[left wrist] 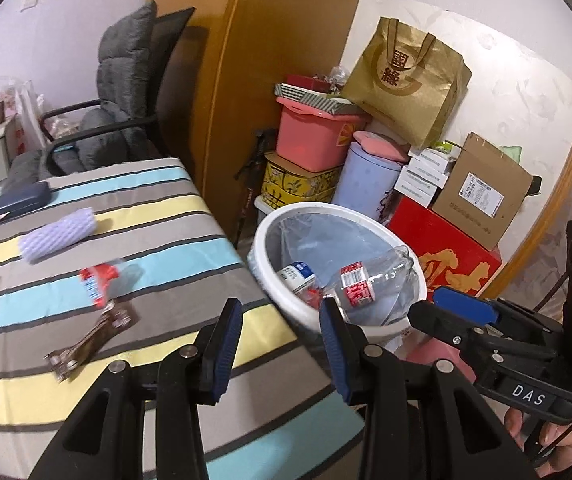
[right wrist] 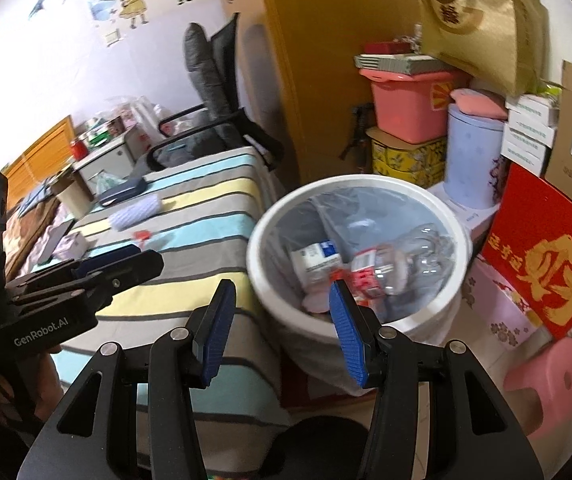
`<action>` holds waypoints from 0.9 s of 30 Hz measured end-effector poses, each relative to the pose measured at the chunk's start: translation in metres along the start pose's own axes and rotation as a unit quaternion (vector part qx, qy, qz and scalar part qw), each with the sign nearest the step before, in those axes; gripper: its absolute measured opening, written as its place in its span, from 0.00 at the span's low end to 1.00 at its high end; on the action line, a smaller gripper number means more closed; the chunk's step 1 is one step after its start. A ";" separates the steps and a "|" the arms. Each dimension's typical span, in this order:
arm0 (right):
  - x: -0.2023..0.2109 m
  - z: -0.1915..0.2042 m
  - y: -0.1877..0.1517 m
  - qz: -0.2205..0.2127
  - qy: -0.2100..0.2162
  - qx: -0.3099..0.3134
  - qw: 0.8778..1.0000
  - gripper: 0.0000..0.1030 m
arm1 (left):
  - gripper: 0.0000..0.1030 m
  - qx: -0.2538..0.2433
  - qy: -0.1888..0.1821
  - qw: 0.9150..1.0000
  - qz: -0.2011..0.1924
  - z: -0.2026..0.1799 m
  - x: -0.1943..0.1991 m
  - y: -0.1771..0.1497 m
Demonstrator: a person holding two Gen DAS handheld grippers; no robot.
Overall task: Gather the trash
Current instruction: 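Move both tools back over the table toward the remaining wrapper and packet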
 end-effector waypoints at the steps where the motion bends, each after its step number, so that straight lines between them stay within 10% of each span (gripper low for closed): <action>1: 0.001 0.004 -0.001 0.000 0.002 0.003 1.000 0.49 | 0.39 0.000 0.002 1.000 -0.001 0.002 0.003 -0.002; 27: -0.001 0.081 -0.004 0.006 0.056 0.063 0.996 0.49 | 0.39 0.036 0.075 0.996 -0.032 0.079 0.066 -0.024</action>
Point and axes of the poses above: each gripper's, at about its wrist camera, not at the fingertips, and x roughly against the way its jaws point, z to its left, y to its top, the point moved 7 cm from there along -x, roughly the way its jaws point, and after that the axes turned 6 degrees about -y, right-handed, at the moved point
